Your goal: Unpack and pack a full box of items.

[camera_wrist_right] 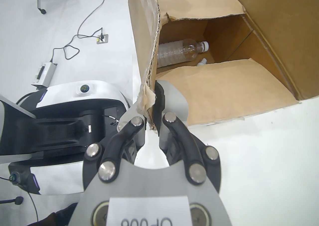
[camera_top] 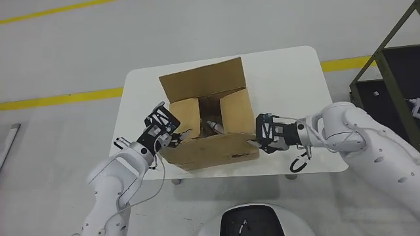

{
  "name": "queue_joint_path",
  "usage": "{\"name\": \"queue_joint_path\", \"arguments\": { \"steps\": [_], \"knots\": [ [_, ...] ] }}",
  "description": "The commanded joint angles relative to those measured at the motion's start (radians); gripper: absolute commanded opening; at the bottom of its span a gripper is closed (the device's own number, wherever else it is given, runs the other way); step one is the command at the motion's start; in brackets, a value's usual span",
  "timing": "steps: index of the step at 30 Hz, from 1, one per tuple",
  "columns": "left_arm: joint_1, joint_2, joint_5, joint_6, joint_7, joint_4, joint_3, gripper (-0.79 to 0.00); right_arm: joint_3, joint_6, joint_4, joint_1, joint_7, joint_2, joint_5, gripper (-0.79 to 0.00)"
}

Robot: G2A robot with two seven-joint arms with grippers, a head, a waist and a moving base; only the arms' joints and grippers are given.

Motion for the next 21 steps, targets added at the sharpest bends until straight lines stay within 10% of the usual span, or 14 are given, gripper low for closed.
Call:
{"name": "queue_joint_path", "arguments": {
  "steps": [1,3,4,13,16,21],
  "knots": [
    [0.004,0.003,-0.007,-0.023,-0.002,-0.01,0.002,0.0,0.007,-0.004,-0.006,-0.009,-0.011,0.002,-0.017,-0.6],
    [0.009,0.005,-0.013,-0.047,-0.007,-0.017,0.001,0.0,0.015,-0.005,-0.006,-0.013,-0.018,0.004,-0.015,-0.308],
    [0.013,0.007,-0.017,-0.059,-0.009,-0.019,0.001,0.0,0.02,-0.007,-0.004,-0.017,-0.026,0.005,0.0,0.0],
    [0.03,0.02,-0.02,-0.136,-0.009,-0.054,-0.004,0.0,0.167,-0.043,0.065,-0.048,-0.118,0.03,0.286,0.0],
    [0.034,0.023,-0.024,-0.147,-0.002,-0.063,-0.005,0.0,0.181,-0.008,0.098,-0.045,-0.073,0.036,0.402,-0.422],
    [0.03,0.028,-0.017,-0.143,0.014,-0.067,-0.004,0.0,0.132,0.051,0.135,-0.013,0.027,0.031,0.528,-0.69]
  ]
}}
